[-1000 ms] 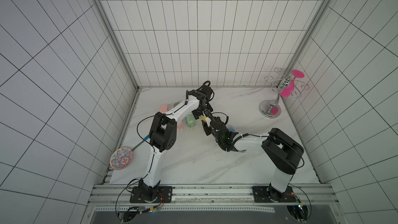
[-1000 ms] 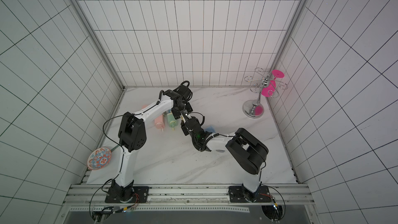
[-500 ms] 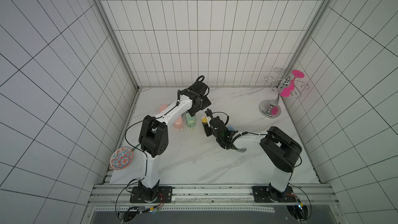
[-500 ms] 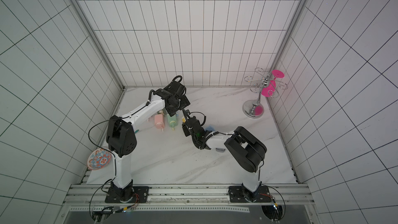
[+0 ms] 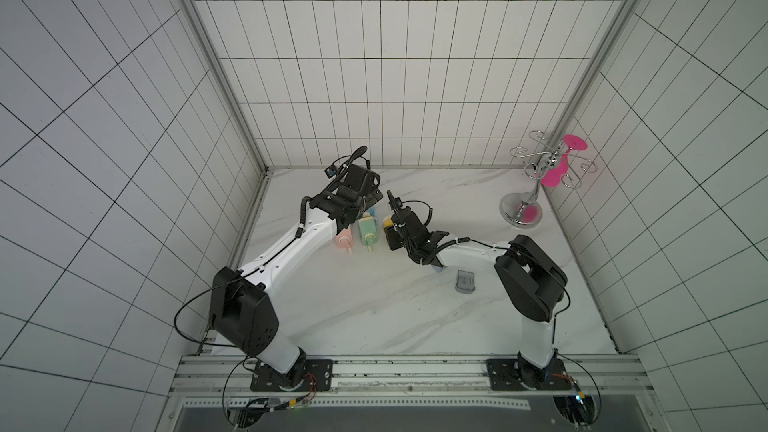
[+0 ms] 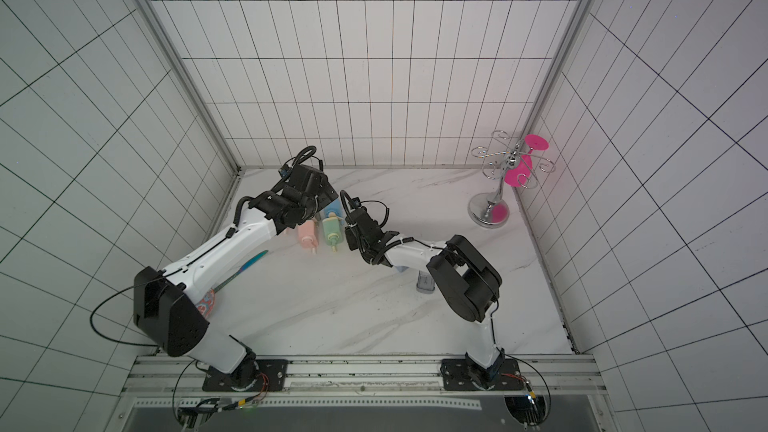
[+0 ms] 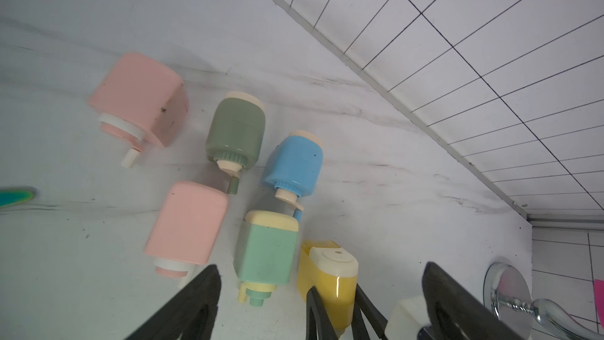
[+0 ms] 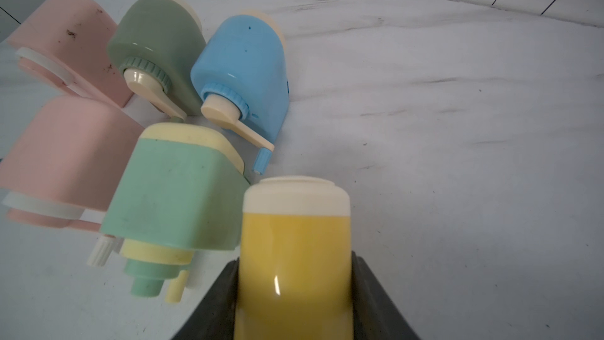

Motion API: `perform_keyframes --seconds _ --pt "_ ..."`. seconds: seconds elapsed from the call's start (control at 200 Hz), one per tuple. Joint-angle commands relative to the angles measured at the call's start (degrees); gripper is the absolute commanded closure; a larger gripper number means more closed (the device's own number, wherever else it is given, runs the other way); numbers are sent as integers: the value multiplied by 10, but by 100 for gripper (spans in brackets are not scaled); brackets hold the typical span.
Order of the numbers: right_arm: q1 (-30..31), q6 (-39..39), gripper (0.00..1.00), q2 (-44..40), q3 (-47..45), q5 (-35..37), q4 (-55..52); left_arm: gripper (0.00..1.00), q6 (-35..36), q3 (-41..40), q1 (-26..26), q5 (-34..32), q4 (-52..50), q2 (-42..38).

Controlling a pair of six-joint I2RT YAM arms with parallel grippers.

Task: Put the tray back into the pencil sharpener
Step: Place the pencil sharpener at the center of the board, then pick up the container from the center of the board.

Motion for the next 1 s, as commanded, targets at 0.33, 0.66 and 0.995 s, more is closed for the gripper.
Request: perform_keyframes --seconds 0.33,0.66,0.995 --pt "-4 21 76 66 119 0 -114 3 62 -111 3 -154 67 -136" --pt "-4 22 37 73 139 3 -142 3 66 -128 5 -172 64 -153" --pt "-4 5 16 34 145 -11 -156 3 109 -137 6 -170 87 -172"
